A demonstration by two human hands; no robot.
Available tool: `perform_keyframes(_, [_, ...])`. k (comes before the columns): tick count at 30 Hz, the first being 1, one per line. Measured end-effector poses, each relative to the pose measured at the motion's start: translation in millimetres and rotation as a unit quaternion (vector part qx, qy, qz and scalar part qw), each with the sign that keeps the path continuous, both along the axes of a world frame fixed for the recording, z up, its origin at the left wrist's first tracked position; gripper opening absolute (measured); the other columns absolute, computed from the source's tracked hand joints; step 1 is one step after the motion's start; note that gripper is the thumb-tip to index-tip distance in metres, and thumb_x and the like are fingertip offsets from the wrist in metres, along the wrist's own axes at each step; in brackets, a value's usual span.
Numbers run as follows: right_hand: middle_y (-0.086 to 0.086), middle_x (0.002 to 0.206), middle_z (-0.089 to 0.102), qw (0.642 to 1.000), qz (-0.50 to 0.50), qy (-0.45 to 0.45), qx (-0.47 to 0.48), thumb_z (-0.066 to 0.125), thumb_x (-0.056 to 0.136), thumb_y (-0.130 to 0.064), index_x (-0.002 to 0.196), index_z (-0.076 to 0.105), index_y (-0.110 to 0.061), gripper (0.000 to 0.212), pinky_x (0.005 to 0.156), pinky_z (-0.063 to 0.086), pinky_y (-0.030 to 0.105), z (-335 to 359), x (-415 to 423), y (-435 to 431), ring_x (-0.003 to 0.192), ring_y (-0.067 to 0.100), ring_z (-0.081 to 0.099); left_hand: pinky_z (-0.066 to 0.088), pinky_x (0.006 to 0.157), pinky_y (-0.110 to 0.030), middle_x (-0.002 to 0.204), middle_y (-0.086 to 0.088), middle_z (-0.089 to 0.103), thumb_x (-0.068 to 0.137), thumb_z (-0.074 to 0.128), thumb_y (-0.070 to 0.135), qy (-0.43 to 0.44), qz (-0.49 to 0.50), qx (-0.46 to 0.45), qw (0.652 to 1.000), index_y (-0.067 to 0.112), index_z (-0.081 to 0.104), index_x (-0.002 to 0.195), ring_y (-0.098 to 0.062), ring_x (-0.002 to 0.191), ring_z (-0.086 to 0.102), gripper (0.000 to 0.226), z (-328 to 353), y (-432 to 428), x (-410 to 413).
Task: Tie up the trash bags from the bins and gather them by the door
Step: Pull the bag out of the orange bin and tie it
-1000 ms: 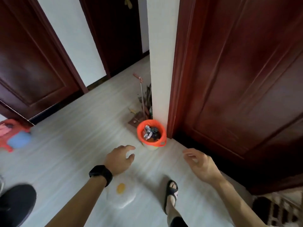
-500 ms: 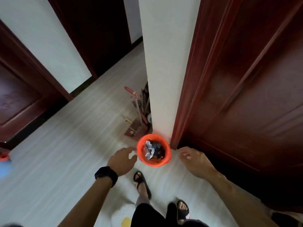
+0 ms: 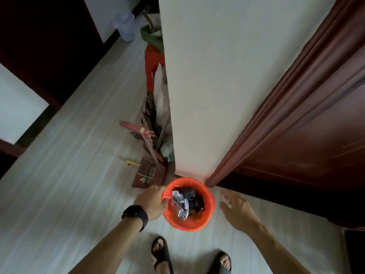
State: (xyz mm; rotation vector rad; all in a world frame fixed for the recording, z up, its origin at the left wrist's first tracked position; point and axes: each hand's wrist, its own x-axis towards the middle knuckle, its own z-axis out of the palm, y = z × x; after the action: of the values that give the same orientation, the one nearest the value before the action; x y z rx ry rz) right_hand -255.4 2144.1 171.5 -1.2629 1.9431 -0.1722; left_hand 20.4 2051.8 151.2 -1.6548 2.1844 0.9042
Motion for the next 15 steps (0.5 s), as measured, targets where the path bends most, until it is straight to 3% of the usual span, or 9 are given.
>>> perform_keyframes(5, [0.002, 0.135, 0.061, 0.991, -0.1, -0.039, 0.074, 0.057, 0.095, -0.033, 0.134, 0.054, -0.026, 0.039, 0.086, 0.041, 0.022, -131.7, -7.5, -24.5, 0.116, 0.021, 0.061, 0.046, 0.097, -0.037, 0.138, 0.0, 0.051, 0.094, 0.047, 0.038, -0.017, -0.014, 0.007, 1.0, 0.029, 0.046, 0.138, -0.022, 0.125, 0.051, 0.044, -118.2, -26.0, 4.8])
perform_keyframes(11, [0.009, 0.13, 0.063, 0.977, -0.18, -0.076, 0.085, 0.045, 0.101, -0.039, 0.132, 0.055, -0.025, 0.036, 0.091, 0.046, 0.031, -308.7, -25.0, -43.9, 0.113, 0.027, 0.06, 0.04, 0.108, -0.04, 0.156, -0.005, 0.027, 0.093, 0.049, 0.04, -0.019, 0.001, 0.003, 1.0, 0.035, 0.021, 0.15, -0.025, 0.14, 0.037, 0.064, -281.7, -42.7, -12.0])
perform_keyframes(15, [0.01, 0.138, 0.055, 0.955, -0.248, -0.128, 0.095, 0.04, 0.105, -0.032, 0.135, 0.053, -0.016, 0.036, 0.102, 0.039, 0.035, -401.2, -33.0, -71.6, 0.125, 0.028, 0.052, 0.031, 0.115, -0.036, 0.162, -0.008, 0.017, 0.095, 0.049, 0.051, 0.001, -0.003, -0.055, 0.998, 0.032, 0.015, 0.155, -0.028, 0.144, 0.029, 0.071, -374.6, -65.4, -25.8])
